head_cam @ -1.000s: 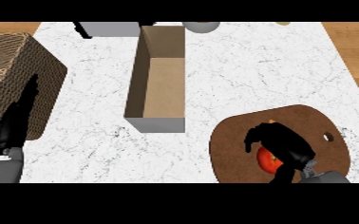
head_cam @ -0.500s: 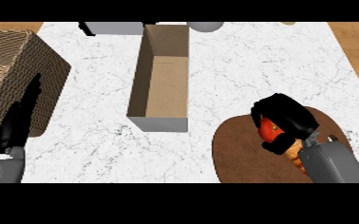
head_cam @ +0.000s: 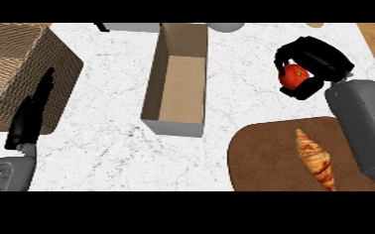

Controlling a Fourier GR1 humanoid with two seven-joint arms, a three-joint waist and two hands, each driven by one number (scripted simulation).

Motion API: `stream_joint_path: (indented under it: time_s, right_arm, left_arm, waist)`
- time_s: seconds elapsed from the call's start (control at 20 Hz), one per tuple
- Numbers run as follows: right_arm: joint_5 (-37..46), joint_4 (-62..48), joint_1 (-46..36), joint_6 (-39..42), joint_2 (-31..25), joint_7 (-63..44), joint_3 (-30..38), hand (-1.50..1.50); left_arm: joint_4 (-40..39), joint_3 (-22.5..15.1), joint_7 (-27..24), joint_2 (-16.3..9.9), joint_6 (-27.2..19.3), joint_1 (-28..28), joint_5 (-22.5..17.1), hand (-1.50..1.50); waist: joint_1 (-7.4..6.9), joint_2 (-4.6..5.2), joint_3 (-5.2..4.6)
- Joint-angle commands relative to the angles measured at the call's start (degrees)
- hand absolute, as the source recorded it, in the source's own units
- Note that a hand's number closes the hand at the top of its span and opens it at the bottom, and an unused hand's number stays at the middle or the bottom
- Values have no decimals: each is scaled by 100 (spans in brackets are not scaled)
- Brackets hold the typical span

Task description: Pick the tomato from the cutting board and place it in the cardboard box

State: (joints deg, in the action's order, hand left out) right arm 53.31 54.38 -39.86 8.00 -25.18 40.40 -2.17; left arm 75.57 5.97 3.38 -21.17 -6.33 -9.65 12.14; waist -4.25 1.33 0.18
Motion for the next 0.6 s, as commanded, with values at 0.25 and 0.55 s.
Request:
stream_joint_path:
  time_s: [0.25,0.55]
  right_arm:
    - [-612,-1388,-1663,-314,436,1437,503,150]
    - [-765,-2024,-2181,284,819,1566,460,150]
  left_arm:
    - [-44,158,24,-66,62,43,-64,0]
    - [-127,129,139,96,-162,-23,131,0]
  waist:
    - [155,-65,-13]
    - [300,-98,-18]
